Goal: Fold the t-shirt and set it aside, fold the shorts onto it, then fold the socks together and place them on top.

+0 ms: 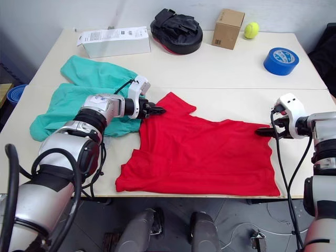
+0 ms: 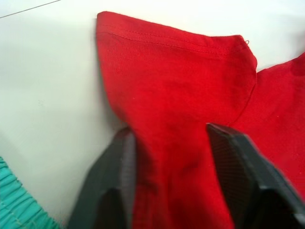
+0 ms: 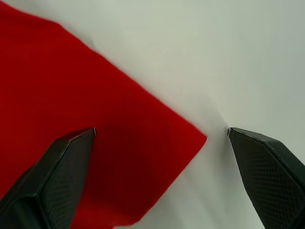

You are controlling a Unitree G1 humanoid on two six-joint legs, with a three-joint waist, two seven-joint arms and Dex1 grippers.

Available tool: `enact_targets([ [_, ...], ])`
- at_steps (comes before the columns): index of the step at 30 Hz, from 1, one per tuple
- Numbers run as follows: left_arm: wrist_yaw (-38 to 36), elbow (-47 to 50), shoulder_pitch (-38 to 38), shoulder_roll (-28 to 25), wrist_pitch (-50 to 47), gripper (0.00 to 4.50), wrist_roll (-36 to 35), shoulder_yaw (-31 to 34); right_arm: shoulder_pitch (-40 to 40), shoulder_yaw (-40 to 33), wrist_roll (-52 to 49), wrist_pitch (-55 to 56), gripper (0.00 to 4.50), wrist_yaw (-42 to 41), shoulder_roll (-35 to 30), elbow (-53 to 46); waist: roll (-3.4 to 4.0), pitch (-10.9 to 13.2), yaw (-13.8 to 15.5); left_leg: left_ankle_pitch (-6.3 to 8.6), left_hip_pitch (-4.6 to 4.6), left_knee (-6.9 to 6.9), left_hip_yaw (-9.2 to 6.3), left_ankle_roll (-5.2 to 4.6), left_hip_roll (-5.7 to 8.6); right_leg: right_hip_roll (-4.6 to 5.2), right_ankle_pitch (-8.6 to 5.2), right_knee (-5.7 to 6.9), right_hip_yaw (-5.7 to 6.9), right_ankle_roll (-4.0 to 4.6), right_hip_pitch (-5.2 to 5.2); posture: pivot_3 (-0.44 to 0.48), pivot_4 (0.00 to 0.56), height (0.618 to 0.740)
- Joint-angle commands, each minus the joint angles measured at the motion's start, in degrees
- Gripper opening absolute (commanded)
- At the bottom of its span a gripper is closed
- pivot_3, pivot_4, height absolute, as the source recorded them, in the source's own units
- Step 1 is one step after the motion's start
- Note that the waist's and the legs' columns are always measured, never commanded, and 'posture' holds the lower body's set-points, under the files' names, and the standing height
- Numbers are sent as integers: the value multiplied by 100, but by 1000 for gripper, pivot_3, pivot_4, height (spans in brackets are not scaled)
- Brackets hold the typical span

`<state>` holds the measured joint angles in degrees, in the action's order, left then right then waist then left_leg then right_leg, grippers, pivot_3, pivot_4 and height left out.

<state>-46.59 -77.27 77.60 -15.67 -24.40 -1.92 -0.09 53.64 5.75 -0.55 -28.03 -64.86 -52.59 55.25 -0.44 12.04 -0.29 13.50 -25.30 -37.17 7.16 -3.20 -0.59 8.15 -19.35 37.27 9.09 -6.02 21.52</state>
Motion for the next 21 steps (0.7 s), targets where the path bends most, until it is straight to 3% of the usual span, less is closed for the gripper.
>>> enact_targets([
  [1,-75,63,35,3,1,988,54,110,66,-81,21,-28,4130,-61,23,129,0,0,2,0,0,0,0,0,0,0,0,1,0,0,0,0,150,740],
  [4,-83,67,30,6,0,19,63,146,98,-233,-81,-166,3244,27,108,233,0,0,1,0,0,-2,-1,0,0,1,0,3,0,0,0,0,150,740],
  [13,-297,116,52,-59,128,0,75,222,107,-570,-235,-179,117,63,181,228,0,0,-8,-1,2,-3,0,1,0,0,0,10,-1,0,0,0,150,740],
  [21,-1252,357,77,-332,813,0,37,216,-544,-911,-692,612,48,-736,-17,-725,0,0,5,-1,2,-4,2,1,1,0,0,11,-1,0,1,0,150,740],
])
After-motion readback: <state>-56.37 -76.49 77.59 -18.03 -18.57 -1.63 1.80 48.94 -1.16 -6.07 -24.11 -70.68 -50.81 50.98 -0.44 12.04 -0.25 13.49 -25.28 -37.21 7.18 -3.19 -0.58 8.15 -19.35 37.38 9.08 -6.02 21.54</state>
